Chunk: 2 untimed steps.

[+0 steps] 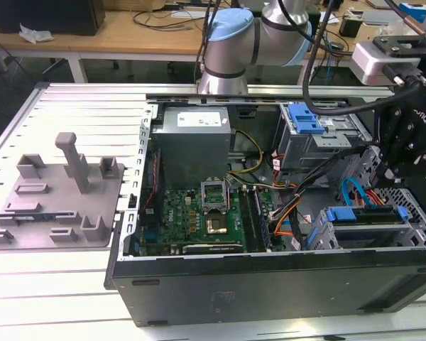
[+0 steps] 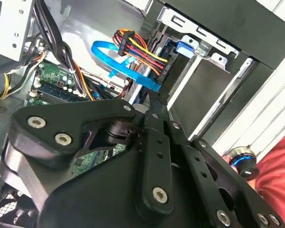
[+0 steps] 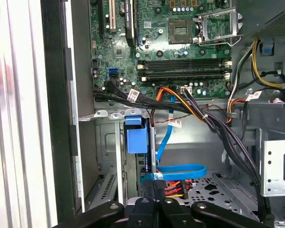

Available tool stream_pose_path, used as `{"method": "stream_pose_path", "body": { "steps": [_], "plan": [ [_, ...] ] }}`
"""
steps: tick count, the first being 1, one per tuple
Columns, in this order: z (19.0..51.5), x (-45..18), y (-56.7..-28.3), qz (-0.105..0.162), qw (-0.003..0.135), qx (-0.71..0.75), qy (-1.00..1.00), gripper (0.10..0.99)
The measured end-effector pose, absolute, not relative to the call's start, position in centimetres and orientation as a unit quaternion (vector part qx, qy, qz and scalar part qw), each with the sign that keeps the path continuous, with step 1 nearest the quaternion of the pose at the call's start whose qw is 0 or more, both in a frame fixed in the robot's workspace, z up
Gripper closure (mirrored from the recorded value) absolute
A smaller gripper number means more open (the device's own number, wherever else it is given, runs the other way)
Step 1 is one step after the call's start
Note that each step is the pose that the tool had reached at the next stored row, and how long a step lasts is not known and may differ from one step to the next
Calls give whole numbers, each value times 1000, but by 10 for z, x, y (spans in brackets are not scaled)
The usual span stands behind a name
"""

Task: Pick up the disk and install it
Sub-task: 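Insert the second disk wire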

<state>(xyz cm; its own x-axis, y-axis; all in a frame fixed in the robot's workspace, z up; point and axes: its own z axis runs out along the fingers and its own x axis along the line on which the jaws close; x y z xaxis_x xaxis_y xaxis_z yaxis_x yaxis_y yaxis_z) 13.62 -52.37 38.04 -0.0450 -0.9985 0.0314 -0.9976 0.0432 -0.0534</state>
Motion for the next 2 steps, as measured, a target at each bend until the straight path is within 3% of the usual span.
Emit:
{"method": "stream_pose_path", "body": {
  "steps": [2],
  "plan": [
    [380, 136, -523, -30, 7, -691, 722, 980]
  ]
}}
